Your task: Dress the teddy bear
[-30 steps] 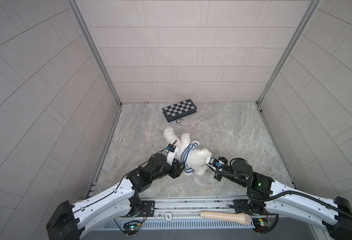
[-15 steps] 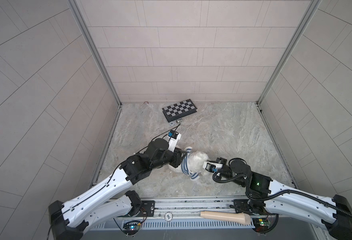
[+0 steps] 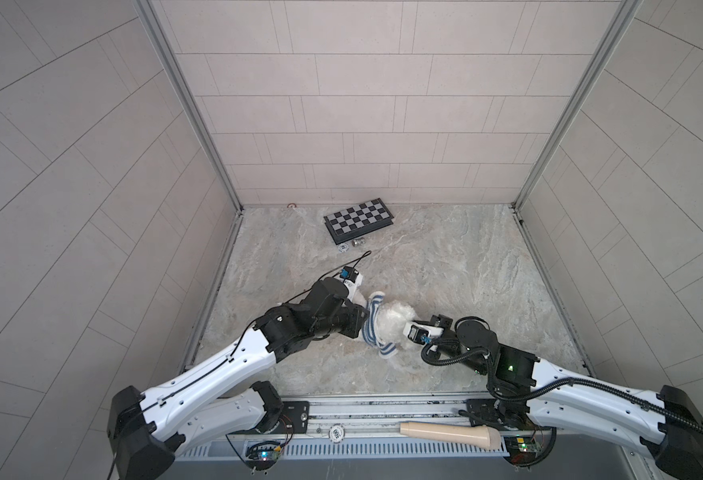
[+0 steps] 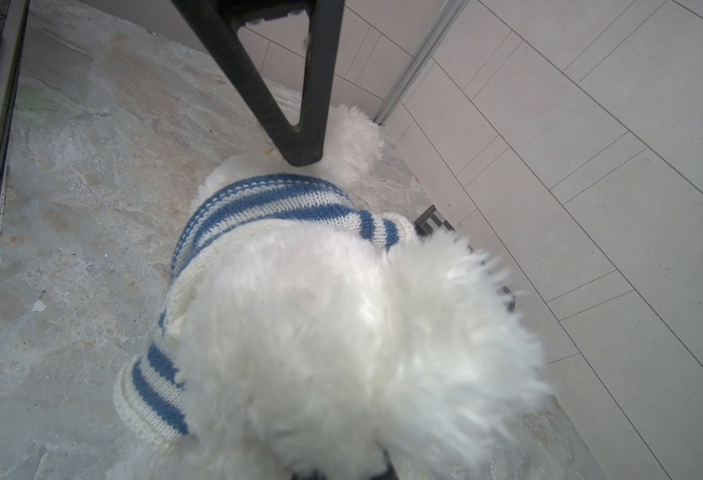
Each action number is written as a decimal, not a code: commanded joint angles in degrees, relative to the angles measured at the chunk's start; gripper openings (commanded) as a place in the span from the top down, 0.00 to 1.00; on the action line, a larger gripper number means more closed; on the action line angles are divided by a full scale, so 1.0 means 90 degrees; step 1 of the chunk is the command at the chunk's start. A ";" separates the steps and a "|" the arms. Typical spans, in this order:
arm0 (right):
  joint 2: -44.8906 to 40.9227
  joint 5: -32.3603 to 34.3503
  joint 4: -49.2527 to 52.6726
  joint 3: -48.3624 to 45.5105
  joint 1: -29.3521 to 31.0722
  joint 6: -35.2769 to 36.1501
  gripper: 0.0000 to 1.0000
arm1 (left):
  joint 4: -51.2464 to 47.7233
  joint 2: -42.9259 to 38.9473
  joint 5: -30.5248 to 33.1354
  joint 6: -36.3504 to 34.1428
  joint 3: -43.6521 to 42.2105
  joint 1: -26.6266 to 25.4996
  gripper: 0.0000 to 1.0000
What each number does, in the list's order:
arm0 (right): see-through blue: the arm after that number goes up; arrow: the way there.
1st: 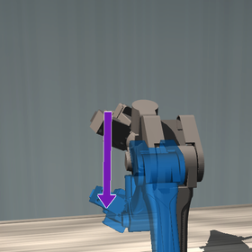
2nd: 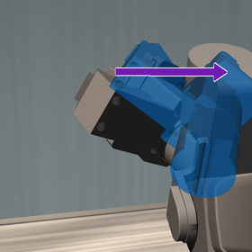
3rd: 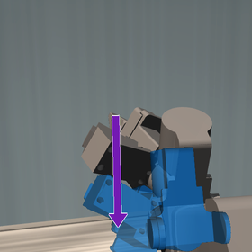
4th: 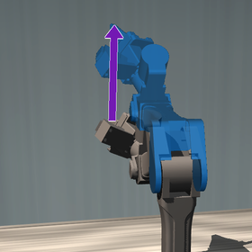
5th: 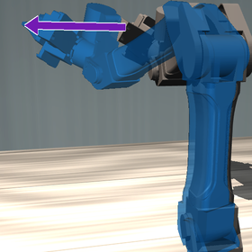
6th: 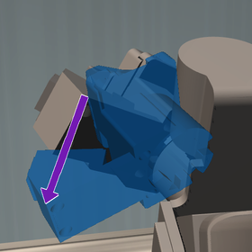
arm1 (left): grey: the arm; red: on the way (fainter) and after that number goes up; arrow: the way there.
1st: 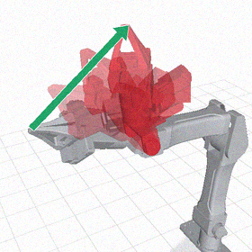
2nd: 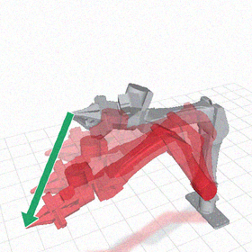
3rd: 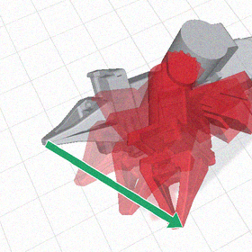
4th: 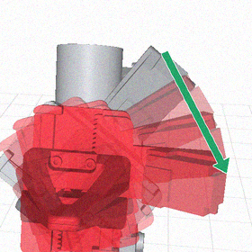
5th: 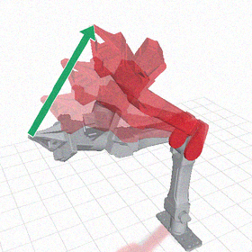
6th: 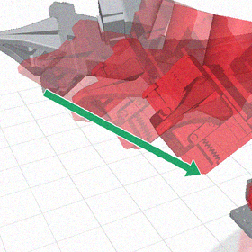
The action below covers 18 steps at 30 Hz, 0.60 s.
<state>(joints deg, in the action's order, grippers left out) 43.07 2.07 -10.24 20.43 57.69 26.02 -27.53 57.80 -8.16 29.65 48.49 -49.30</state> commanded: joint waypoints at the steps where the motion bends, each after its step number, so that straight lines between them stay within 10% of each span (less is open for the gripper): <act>1: -0.0059 0.0042 -0.0474 -0.0012 0.0055 0.0096 1.00 | 0.0163 0.0161 -0.0040 0.0057 -0.0072 -0.0024 0.75; 18: -0.0263 0.0333 -0.0467 -0.0138 0.0212 0.0112 1.00 | 0.0617 0.0502 -0.0079 0.0182 -0.0114 -0.0025 0.99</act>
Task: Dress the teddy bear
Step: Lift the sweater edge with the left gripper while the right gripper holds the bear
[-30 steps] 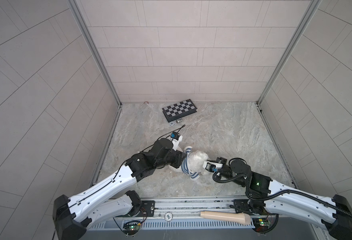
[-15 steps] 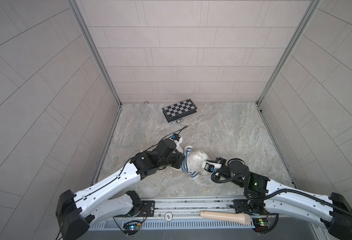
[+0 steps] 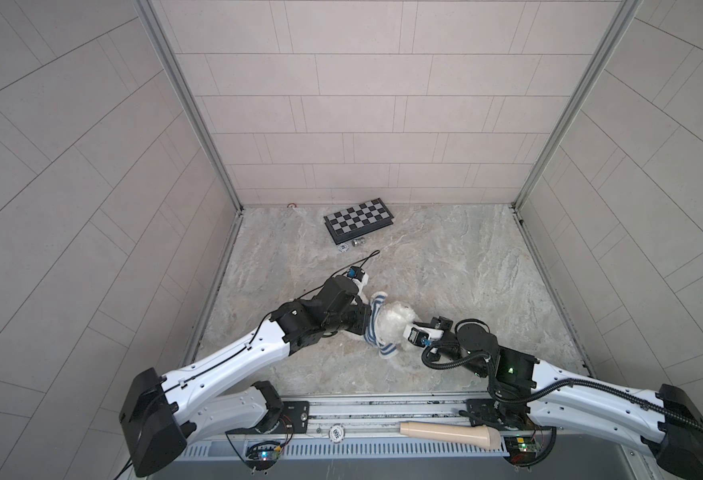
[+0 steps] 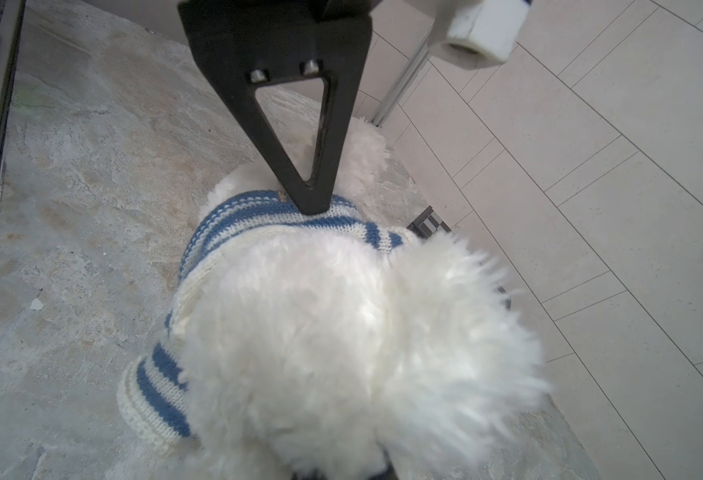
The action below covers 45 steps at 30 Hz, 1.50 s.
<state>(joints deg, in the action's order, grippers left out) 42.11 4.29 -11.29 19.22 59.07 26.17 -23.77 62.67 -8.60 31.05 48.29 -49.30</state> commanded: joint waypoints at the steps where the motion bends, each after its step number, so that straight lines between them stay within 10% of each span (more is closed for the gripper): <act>1: -0.0150 0.0113 -0.0329 0.0000 0.0058 0.0103 1.00 | 0.0200 -0.0039 -0.0021 0.0032 -0.0093 -0.0021 1.00; 34: -0.0993 0.1385 -0.0477 -0.0407 0.0390 -0.0202 1.00 | 0.0834 -0.1719 0.0747 0.0518 -0.1256 0.2436 1.00; 42: -0.0670 0.1348 -0.0641 -0.0281 0.0390 -0.0224 1.00 | 0.1681 -0.1354 -0.0659 0.0414 -0.1452 0.2394 0.99; 45: -0.0581 0.1381 -0.0672 -0.0244 0.0385 -0.0331 1.00 | 0.1774 -0.1496 -0.1133 0.0261 -0.1461 0.2388 0.82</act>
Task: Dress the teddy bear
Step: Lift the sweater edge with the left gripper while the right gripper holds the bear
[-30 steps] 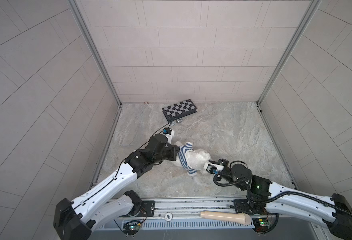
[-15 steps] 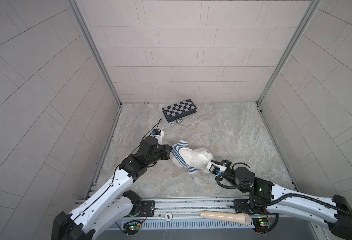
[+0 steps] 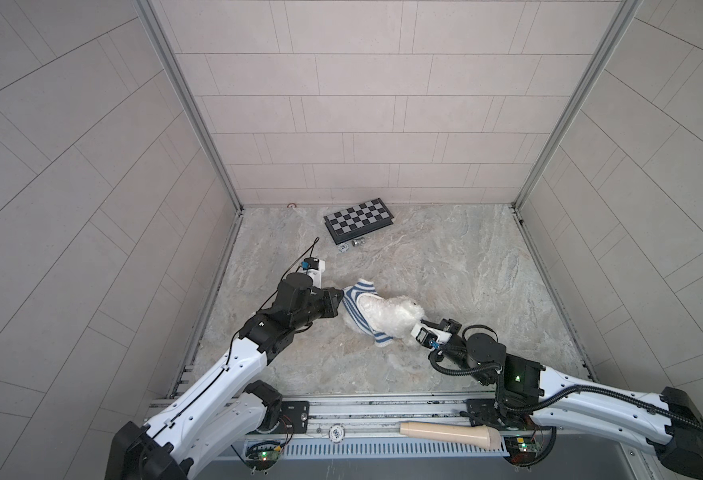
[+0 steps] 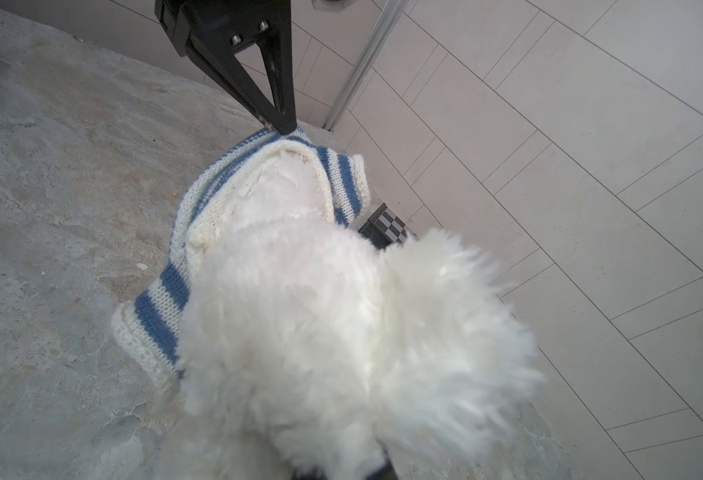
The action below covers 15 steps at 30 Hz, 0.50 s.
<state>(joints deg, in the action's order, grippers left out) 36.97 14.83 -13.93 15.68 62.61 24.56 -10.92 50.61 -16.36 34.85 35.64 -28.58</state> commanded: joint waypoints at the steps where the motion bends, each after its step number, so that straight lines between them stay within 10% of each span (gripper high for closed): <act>1: 0.0061 0.0271 -0.0344 0.0193 -0.0013 -0.0236 1.00 | 0.0372 -0.0232 -0.0396 -0.0206 -0.0069 0.0089 0.74; 5: 0.0417 0.0449 -0.0335 0.0380 -0.0069 -0.0695 1.00 | 0.0341 -0.0462 -0.0556 -0.0384 -0.0144 0.0088 0.56; 15: 0.1170 -0.0179 0.0028 0.1058 -0.0797 -0.2842 1.00 | 0.0787 -0.0617 -0.0077 -0.0179 -0.0855 -0.0716 0.64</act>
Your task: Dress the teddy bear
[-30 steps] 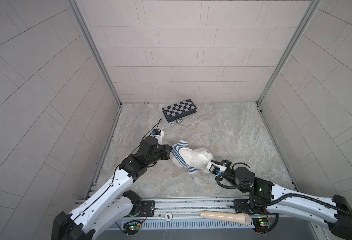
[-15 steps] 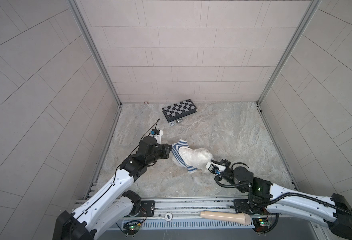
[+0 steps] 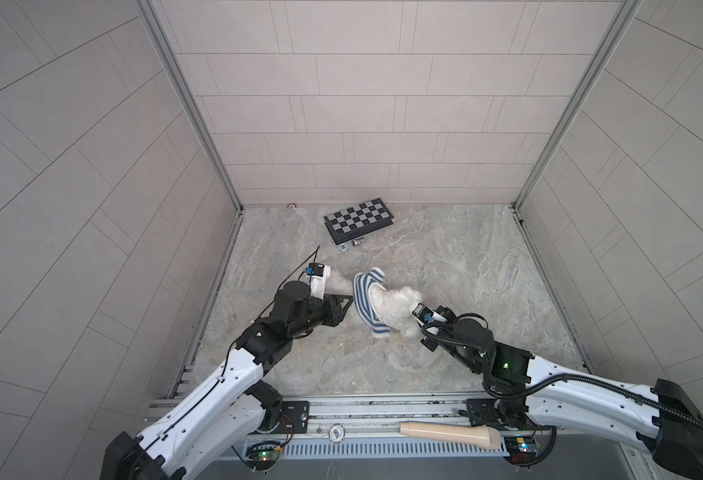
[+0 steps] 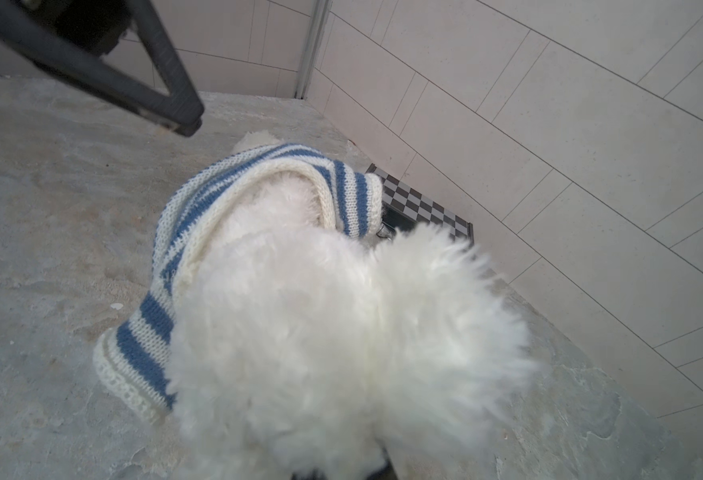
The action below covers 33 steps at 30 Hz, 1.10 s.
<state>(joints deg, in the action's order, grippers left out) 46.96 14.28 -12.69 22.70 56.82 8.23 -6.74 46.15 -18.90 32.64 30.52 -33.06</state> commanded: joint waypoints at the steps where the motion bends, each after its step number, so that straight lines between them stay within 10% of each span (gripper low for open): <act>1: 0.0115 -0.0161 -0.0106 0.0301 -0.0182 -0.1161 1.00 | 0.0488 -0.0155 0.0266 0.0141 -0.0421 -0.0310 0.66; 12: 0.0446 -0.0934 0.0104 0.0556 -0.0774 -0.2522 1.00 | 0.2440 0.0462 0.0595 0.0457 -0.1285 -0.0677 0.73; 33: 0.0641 -0.1086 0.0033 0.0532 -0.0893 -0.2763 1.00 | 0.4086 0.2266 0.0807 0.0631 -0.1039 -0.0965 0.69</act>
<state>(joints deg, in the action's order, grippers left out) 52.86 4.73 -9.93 25.71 49.06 -15.09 26.76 65.71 -12.23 38.13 19.55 -41.34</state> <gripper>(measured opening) 0.097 0.310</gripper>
